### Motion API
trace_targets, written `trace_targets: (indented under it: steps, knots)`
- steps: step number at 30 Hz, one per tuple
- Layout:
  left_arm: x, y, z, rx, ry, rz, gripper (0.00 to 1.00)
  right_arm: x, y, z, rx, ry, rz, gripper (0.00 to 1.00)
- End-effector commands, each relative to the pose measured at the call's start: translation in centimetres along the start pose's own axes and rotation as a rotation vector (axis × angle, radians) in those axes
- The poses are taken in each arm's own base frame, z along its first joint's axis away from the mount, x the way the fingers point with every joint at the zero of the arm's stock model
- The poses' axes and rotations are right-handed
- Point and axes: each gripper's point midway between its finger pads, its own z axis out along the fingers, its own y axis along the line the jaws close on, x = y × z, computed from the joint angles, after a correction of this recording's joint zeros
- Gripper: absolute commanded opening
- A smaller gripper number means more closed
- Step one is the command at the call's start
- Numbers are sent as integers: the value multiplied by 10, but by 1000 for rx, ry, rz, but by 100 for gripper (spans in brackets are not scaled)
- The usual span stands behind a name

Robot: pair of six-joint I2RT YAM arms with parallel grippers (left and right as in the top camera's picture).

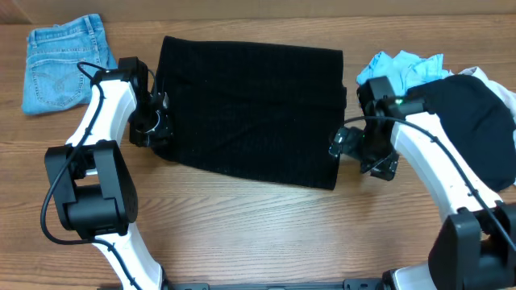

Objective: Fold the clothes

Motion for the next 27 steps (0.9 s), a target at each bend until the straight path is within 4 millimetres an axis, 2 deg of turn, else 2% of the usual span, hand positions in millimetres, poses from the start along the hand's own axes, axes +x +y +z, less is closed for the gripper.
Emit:
trace_targets:
  steps: [1, 3, 5, 9, 12, 16, 21, 24, 27]
  knots:
    - [0, 0, 0, 12, 1, -14, 6, 14, 7, 32, -102, 58, -46, 98]
    - [3, 1, 0, 8, 12, -16, 6, 19, 21, 44, -201, 73, -73, 97]
    - [3, 3, -1, 8, 14, -20, 6, 20, 21, 54, -216, 69, -76, 97]
    - [3, 5, -1, 9, 13, -26, 7, 31, 34, 58, -316, 107, -112, 97]
    - [3, 5, -1, 9, 13, -26, 7, 39, 33, 66, -338, 133, -108, 96]
    - [3, 5, -1, 9, 14, -26, 7, 43, 42, 73, -422, 136, -124, 90]
    - [3, 5, -1, 9, 13, -26, 7, 36, 40, 78, -407, 90, -135, 81]
    - [3, 5, -1, 9, 13, -25, 7, 26, 29, 83, -329, 38, -129, 80]
    - [3, 5, -1, 9, 13, -23, 7, 22, 26, 83, -309, 21, -128, 81]
